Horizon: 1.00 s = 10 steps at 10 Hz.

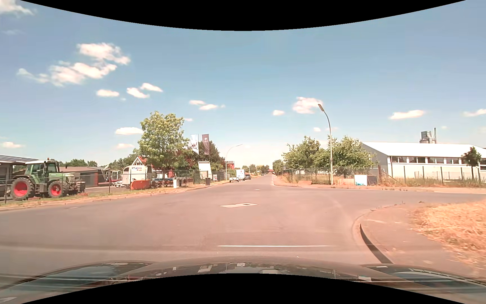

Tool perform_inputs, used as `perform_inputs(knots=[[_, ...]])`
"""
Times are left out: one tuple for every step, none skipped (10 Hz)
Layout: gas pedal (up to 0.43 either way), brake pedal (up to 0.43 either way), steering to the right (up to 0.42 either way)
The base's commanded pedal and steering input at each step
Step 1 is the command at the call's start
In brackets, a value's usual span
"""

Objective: Follow the waypoints while adhering to traffic rules and regulations

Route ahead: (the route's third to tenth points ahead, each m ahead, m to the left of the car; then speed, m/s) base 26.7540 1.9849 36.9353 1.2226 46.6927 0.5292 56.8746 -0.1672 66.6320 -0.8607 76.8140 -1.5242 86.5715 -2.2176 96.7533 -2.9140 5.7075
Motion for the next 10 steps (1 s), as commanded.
perform_inputs(knots=[[0.169,0.0,0.006],[0.177,0.0,0.006],[0.189,0.0,0.005],[0.189,0.0,0.006],[0.209,0.0,0.006],[0.209,0.0,0.006],[0.209,0.0,0.006],[0.209,0.0,0.006],[0.209,0.0,0.006],[0.209,0.0,0.006]])
